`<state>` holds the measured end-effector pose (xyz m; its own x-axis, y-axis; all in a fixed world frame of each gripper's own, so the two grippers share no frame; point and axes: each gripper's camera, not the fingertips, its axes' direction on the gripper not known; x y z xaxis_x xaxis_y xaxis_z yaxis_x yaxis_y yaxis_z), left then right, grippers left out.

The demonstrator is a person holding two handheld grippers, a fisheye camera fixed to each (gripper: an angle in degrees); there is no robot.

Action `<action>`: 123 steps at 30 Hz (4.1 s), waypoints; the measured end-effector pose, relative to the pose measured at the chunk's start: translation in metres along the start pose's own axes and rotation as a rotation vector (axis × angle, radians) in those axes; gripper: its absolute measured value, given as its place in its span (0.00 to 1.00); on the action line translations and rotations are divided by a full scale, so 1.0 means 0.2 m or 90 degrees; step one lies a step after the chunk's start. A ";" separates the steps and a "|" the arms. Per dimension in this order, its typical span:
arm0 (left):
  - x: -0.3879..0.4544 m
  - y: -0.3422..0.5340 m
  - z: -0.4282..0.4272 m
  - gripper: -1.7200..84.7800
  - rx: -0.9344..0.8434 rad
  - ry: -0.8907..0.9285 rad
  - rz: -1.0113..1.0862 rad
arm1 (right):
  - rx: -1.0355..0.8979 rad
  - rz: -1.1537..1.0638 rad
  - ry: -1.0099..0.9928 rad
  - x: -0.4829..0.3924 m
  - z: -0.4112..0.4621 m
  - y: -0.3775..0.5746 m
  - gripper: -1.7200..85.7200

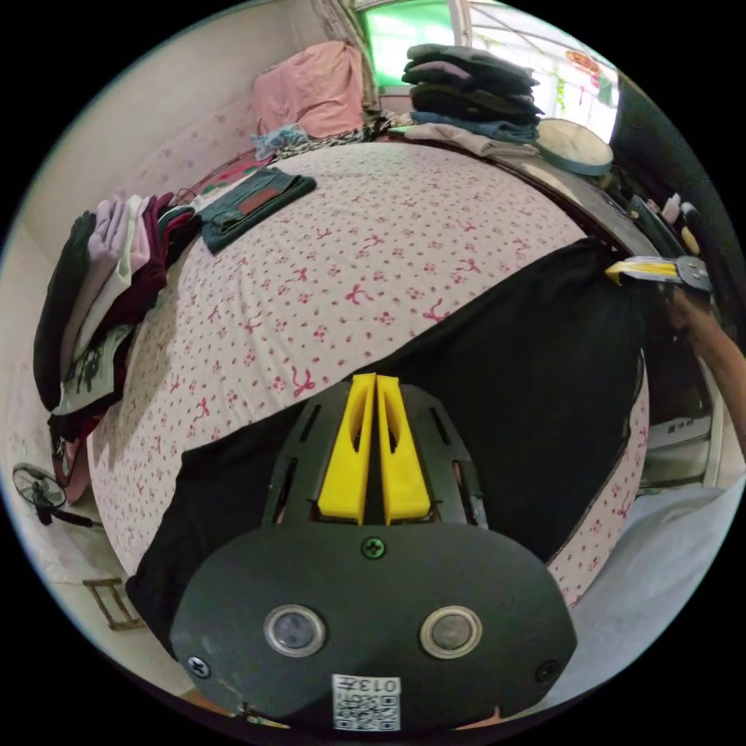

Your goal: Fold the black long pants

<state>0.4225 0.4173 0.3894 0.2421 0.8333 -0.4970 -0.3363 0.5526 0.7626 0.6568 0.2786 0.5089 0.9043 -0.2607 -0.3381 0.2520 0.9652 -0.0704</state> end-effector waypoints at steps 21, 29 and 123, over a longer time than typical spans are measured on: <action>0.30 -0.14 0.57 0.02 -0.024 -0.004 0.100 | 0.012 0.008 -0.001 0.31 0.26 0.17 0.02; 0.39 -0.36 0.58 0.04 0.036 0.112 0.171 | 0.161 0.158 -0.081 0.66 0.09 0.54 0.07; -1.57 0.10 -1.40 0.13 -0.047 0.317 -0.345 | 0.061 -0.445 -0.084 -1.27 -0.32 0.15 0.13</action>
<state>0.0851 0.1714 0.4445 -0.0439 0.3427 -0.9384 -0.3521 0.8738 0.3355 0.4119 0.3754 0.5330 0.5532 -0.8234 -0.1268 0.8110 0.5670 -0.1440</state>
